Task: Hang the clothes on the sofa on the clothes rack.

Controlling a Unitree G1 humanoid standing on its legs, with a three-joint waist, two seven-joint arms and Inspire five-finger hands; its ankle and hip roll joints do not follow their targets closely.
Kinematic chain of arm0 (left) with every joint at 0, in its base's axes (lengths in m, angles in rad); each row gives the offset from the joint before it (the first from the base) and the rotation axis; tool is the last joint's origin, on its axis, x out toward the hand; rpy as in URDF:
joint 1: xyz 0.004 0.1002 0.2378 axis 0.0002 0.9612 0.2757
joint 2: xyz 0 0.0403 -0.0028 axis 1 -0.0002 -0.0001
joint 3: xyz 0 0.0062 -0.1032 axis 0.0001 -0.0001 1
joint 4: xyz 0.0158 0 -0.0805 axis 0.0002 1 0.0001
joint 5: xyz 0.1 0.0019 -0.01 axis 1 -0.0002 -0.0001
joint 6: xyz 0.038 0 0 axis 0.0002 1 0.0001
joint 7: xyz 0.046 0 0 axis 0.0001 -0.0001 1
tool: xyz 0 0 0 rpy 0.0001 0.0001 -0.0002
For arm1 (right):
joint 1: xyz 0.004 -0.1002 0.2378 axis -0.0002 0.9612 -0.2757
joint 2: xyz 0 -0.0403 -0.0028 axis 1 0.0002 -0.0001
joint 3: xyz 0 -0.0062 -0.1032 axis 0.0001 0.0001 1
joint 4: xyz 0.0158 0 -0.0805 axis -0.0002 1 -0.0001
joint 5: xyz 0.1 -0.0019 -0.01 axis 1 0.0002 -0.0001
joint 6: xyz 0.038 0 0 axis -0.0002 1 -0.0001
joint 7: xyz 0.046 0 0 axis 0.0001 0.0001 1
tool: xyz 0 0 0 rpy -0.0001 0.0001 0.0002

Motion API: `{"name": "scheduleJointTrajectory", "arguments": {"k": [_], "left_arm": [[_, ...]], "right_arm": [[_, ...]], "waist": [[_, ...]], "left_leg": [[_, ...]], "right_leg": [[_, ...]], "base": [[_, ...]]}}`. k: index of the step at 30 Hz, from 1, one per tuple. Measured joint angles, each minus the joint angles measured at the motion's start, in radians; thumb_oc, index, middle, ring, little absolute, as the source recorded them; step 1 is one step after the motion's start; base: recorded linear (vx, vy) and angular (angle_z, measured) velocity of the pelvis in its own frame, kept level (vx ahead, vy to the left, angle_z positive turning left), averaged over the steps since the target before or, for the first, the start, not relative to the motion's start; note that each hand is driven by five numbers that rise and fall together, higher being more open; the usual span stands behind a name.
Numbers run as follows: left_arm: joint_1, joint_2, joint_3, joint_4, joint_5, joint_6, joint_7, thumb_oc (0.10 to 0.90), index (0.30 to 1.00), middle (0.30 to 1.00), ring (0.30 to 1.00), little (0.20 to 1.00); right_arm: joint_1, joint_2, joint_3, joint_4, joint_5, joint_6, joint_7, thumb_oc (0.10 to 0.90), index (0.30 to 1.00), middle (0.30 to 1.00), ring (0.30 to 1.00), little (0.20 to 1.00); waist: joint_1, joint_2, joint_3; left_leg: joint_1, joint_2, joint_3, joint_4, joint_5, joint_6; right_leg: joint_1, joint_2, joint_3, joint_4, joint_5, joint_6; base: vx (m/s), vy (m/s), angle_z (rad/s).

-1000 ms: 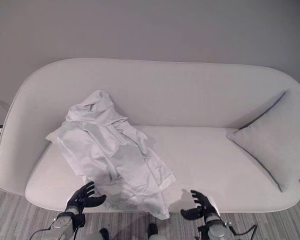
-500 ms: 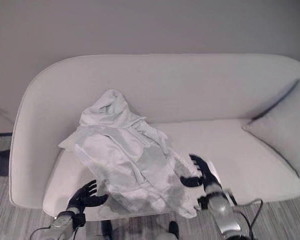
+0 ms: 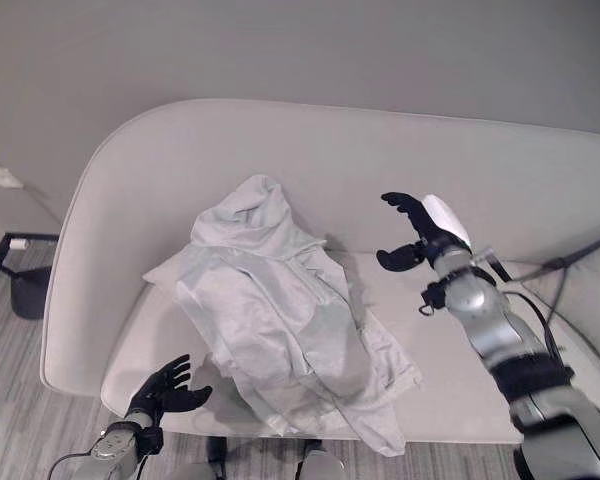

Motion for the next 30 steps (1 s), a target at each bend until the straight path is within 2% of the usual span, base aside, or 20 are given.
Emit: {"name": "scheduleJointTrajectory", "arguments": {"k": [2, 3, 6, 8, 12, 14, 18, 22, 26, 30], "left_arm": [[0.013, 0.002, 0.000, -0.005, 0.000, -0.001, 0.000, 0.800, 0.900, 0.900, 0.900, 0.900], [0.020, 0.005, 0.000, -0.006, -0.001, -0.002, -0.003, 0.800, 0.900, 0.900, 0.900, 0.900], [0.016, 0.017, 0.008, 0.005, -0.001, -0.003, -0.003, 0.800, 0.900, 0.900, 0.900, 0.900], [0.007, 0.024, 0.019, 0.046, -0.001, -0.011, 0.001, 0.800, 0.900, 0.900, 0.900, 0.900], [0.005, 0.032, 0.040, 0.089, -0.001, -0.014, 0.012, 0.800, 0.900, 0.900, 0.900, 0.900], [-0.024, 0.033, 0.042, 0.136, 0.000, -0.014, 0.017, 0.800, 0.900, 0.900, 0.900, 0.900], [-0.079, 0.037, 0.044, 0.135, 0.000, -0.015, 0.037, 0.800, 0.900, 0.900, 0.900, 0.900], [-0.105, 0.038, 0.046, 0.131, 0.000, -0.018, 0.049, 0.800, 0.900, 0.900, 0.900, 0.900], [-0.100, 0.038, 0.049, 0.132, 0.001, -0.017, 0.059, 0.800, 0.900, 0.900, 0.900, 0.900], [-0.104, 0.037, 0.055, 0.129, 0.009, -0.017, 0.062, 0.800, 0.900, 0.900, 0.900, 0.900]], "right_arm": [[-0.086, 0.018, 0.029, 0.041, 0.017, 0.001, 0.005, 0.800, 0.900, 0.900, 0.900, 0.900], [-0.155, 0.015, 0.085, 0.066, 0.029, 0.001, 0.006, 0.800, 0.900, 0.900, 0.900, 0.900], [-0.259, 0.017, 0.108, 0.066, 0.033, -0.003, 0.005, 0.800, 0.900, 0.900, 0.900, 0.900], [-0.299, 0.055, 0.110, 0.062, 0.039, -0.001, 0.002, 0.800, 0.900, 0.900, 0.900, 0.900], [-0.279, 0.163, 0.114, 0.049, 0.039, -0.002, 0.004, 0.800, 0.900, 0.900, 0.900, 0.900], [-0.248, 0.237, 0.111, 0.051, 0.039, 0.004, 0.001, 0.800, 0.900, 0.900, 0.900, 0.900], [-0.222, 0.312, 0.108, 0.098, 0.030, 0.024, -0.007, 0.800, 0.900, 0.900, 0.900, 0.900], [-0.177, 0.344, 0.102, 0.114, 0.018, 0.061, -0.019, 0.800, 0.900, 0.900, 0.900, 0.900], [-0.160, 0.344, 0.103, 0.100, -0.028, 0.082, -0.016, 0.800, 0.900, 0.900, 0.900, 0.900], [-0.132, 0.342, 0.071, 0.057, -0.178, 0.083, -0.040, 0.800, 0.900, 0.900, 0.900, 0.900]], "waist": [[0.029, 0.004, 0.003], [0.034, 0.008, 0.005], [0.061, 0.020, 0.026], [0.066, 0.020, 0.029], [0.083, 0.017, 0.035], [0.078, 0.012, 0.039], [0.076, -0.005, 0.054], [0.070, -0.020, 0.064], [0.056, -0.025, 0.069], [0.045, -0.027, 0.071]], "left_leg": [[-0.013, 0.012, -0.006, 0.000, 0.004, -0.003], [-0.021, 0.014, -0.012, 0.000, 0.005, -0.005], [-0.053, 0.016, -0.038, 0.001, 0.013, -0.015], [-0.074, 0.015, -0.050, 0.001, 0.015, -0.019], [-0.090, 0.001, -0.065, 0.001, 0.015, -0.020], [-0.090, -0.006, -0.067, 0.001, 0.013, -0.021], [-0.093, -0.015, -0.070, 0.001, 0.013, -0.021], [-0.099, -0.013, -0.068, 0.001, 0.013, -0.021], [-0.102, -0.013, -0.056, 0.001, 0.013, -0.022], [-0.103, -0.012, -0.048, 0.001, 0.012, -0.021]], "right_leg": [[-0.008, 0.011, -0.014, 0.005, 0.002, -0.006], [-0.014, 0.013, -0.019, 0.005, 0.000, -0.009], [-0.028, 0.014, -0.039, 0.005, -0.002, -0.012], [-0.043, 0.012, -0.054, 0.005, -0.003, -0.014], [-0.047, 0.003, -0.065, 0.005, -0.006, -0.019], [-0.045, -0.008, -0.068, 0.005, -0.006, -0.019], [-0.045, -0.012, -0.070, 0.005, -0.006, -0.019], [-0.053, -0.012, -0.067, 0.005, -0.006, -0.018], [-0.064, -0.009, -0.056, 0.005, -0.006, -0.018], [-0.067, -0.010, -0.052, 0.005, -0.006, -0.018]], "base": [[-0.02, -0.065, 0.13], [-0.03, -0.029, 0.17], [-0.02, -0.013, 0.24], [0.02, 0.009, 0.19], [0.06, 0.037, 0.16], [0.04, 0.037, 0.07], [0.02, 0.029, 0.04], [0.00, 0.003, -0.01], [0.01, 0.009, -0.08], [0.00, 0.000, -0.05]]}}
